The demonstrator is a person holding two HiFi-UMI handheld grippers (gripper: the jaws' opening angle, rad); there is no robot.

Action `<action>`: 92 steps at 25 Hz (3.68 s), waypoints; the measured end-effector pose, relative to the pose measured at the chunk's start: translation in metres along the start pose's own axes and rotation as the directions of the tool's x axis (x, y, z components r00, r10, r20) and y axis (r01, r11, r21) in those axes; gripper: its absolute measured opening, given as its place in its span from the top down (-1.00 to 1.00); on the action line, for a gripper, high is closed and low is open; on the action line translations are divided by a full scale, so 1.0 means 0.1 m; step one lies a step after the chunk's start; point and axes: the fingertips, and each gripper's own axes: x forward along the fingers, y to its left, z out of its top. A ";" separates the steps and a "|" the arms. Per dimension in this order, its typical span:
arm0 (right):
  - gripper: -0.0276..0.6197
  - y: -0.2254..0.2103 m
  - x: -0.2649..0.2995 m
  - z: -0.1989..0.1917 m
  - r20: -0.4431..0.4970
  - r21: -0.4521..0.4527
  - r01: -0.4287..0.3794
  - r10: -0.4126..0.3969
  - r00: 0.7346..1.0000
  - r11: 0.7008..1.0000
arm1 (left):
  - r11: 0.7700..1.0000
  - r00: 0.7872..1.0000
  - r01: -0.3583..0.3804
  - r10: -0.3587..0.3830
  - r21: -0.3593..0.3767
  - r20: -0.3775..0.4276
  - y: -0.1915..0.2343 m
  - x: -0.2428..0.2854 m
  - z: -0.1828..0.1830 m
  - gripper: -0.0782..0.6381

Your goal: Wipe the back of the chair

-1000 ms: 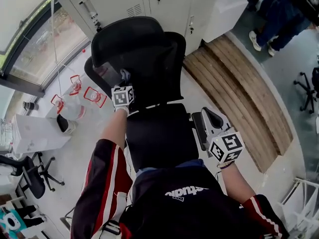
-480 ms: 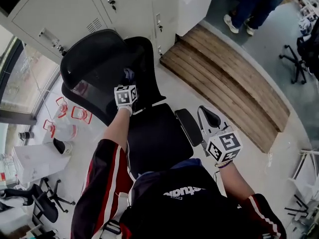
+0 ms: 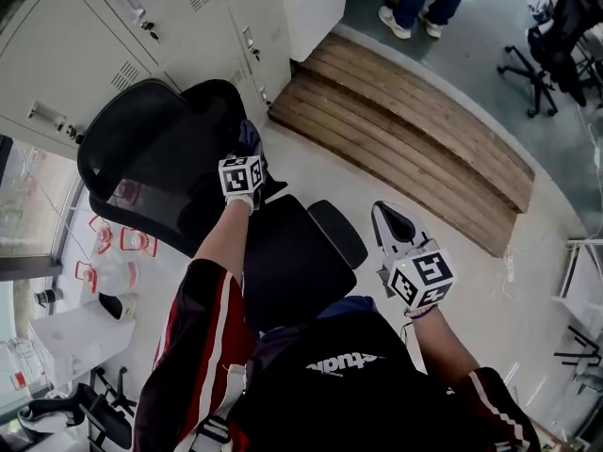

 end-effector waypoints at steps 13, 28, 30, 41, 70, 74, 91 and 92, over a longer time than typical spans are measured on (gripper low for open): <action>0.92 0.62 0.09 0.10 0.016 -0.043 -0.149 0.150 0.989 0.988 | 0.999 0.996 -0.037 0.040 -0.035 0.080 0.09 -0.91 -0.16 0.63; 0.92 2.25 0.49 -0.07 -0.067 -0.153 -0.456 0.451 0.890 0.877 | 0.899 0.920 -0.380 0.392 -0.217 0.013 1.73 -3.18 -1.63 0.63; 0.92 2.41 0.50 -0.12 -0.082 -0.160 -0.474 0.467 0.881 0.866 | 0.881 0.905 -0.415 0.425 -0.229 -0.006 1.92 -3.40 -1.81 0.63; 0.92 2.60 0.63 -0.42 -0.158 -0.174 -0.475 0.452 0.878 0.862 | 0.848 0.877 -0.477 0.475 -0.232 -0.070 2.64 -3.61 -2.25 0.63; 0.92 1.55 0.69 -0.36 -0.120 -0.077 -0.310 0.300 0.946 0.948 | 0.946 0.954 -0.295 0.285 -0.131 -0.089 1.85 -1.59 -1.58 0.63; 0.92 1.32 0.67 -0.28 -0.095 -0.056 -0.265 0.259 0.961 0.963 | 0.966 0.969 -0.238 0.230 -0.102 -0.087 1.56 -1.23 -1.39 0.63; 0.92 0.32 0.32 -0.27 -0.049 0.015 -0.051 0.052 0.997 0.999 | 1.000 0.998 0.012 -0.012 -0.001 -0.061 0.18 0.02 -0.81 0.63; 0.92 0.29 0.30 -0.27 -0.048 0.016 -0.045 0.046 0.998 0.999 | 1.000 0.998 0.024 -0.024 -0.004 -0.055 0.10 0.05 -0.77 0.63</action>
